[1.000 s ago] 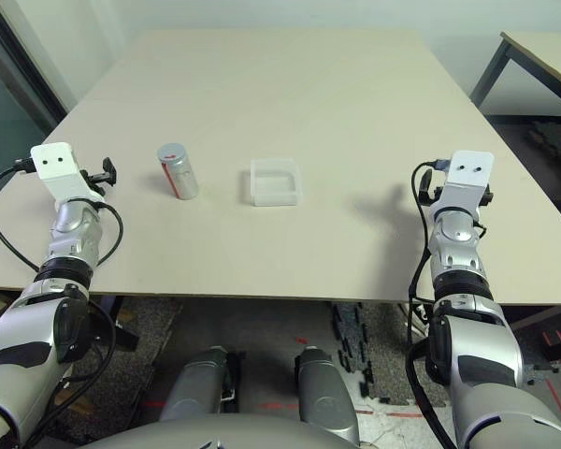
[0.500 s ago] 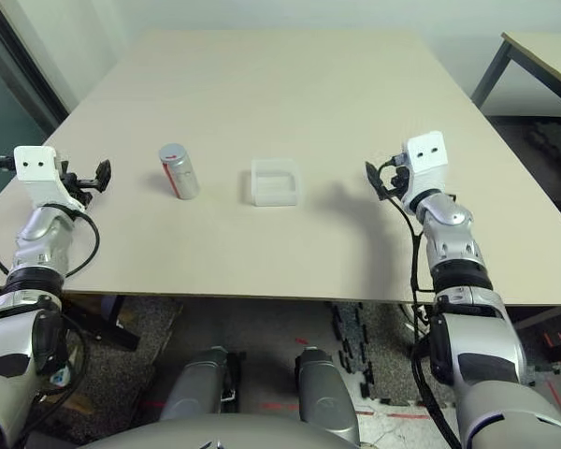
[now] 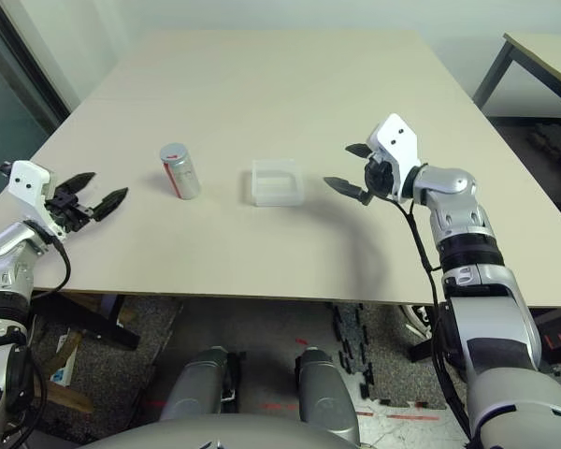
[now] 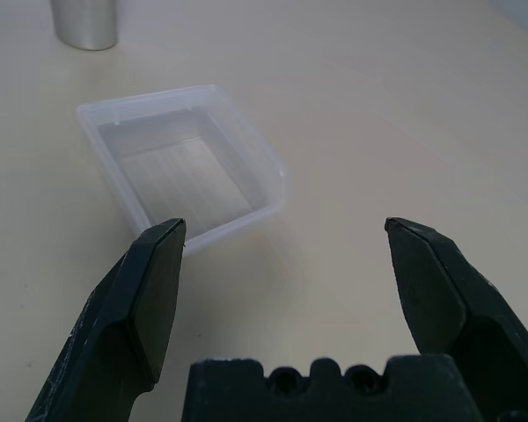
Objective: Pour the medicine from the bottle into the box.
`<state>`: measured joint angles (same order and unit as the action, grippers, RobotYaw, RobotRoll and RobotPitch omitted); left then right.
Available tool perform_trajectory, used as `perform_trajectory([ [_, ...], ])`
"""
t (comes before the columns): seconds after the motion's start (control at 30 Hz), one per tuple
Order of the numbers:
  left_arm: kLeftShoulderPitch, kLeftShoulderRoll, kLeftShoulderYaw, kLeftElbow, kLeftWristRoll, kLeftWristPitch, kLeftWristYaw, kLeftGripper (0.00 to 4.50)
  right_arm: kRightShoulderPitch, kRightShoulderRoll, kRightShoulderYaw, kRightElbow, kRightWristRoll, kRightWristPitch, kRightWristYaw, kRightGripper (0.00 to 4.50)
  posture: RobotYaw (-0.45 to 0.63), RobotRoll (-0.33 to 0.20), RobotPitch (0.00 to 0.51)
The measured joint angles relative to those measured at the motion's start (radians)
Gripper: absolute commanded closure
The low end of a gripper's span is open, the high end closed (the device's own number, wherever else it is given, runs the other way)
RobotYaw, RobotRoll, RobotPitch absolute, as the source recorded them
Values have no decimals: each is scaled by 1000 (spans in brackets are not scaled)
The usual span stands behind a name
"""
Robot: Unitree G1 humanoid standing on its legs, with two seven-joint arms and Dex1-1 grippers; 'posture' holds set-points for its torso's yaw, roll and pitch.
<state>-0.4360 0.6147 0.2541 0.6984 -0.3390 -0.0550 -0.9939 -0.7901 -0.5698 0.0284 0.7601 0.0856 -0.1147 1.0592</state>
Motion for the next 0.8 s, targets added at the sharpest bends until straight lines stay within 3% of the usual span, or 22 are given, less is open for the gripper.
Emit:
perform_trajectory([
  [0.3, -39, -93, -49, 30, 1, 15, -26, 25, -7, 2, 7, 1, -28, -21, 1, 0, -71, 0, 50],
  [0.8, -245, -161, -80, 310, 97, -159, 8, 25, 74, 4, 5, -158, -15, 59, 0, 0, -122, 0, 66],
])
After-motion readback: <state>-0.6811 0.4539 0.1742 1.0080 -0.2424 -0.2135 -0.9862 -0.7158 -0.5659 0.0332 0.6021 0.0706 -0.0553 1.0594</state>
